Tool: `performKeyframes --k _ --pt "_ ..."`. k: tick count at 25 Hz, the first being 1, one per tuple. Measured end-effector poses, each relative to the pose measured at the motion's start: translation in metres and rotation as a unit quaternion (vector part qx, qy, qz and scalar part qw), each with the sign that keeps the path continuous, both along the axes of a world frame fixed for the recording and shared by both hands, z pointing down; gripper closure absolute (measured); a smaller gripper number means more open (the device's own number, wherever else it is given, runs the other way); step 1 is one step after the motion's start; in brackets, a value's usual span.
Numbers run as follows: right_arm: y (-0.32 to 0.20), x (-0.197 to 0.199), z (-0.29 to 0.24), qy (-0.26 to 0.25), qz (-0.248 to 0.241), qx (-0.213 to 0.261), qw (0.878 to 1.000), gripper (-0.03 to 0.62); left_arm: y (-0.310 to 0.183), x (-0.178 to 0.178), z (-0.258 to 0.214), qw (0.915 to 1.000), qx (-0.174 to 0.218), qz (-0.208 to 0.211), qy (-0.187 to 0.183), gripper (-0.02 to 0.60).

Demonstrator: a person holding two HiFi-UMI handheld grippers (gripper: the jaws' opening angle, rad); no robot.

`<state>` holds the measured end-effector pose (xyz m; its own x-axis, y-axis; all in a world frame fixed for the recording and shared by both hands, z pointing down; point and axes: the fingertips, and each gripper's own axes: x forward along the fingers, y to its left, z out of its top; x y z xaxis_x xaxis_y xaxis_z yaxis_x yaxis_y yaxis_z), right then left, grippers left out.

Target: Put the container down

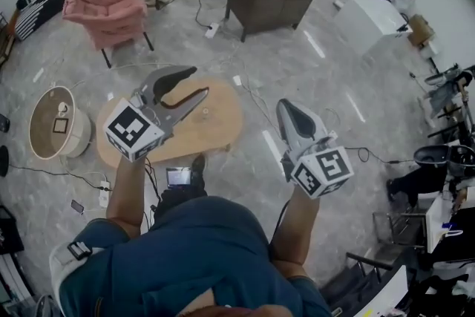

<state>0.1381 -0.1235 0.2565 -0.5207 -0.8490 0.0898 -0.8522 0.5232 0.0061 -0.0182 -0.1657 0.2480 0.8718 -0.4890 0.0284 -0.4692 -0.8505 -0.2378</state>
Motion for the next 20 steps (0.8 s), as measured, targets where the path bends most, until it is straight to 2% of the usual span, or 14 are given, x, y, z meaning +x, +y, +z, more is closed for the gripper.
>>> performKeyframes --k 20 --pt "0.007 0.016 0.006 -0.008 -0.008 -0.009 1.0 0.586 0.003 0.021 0.016 0.9997 -0.021 0.01 0.003 0.407"
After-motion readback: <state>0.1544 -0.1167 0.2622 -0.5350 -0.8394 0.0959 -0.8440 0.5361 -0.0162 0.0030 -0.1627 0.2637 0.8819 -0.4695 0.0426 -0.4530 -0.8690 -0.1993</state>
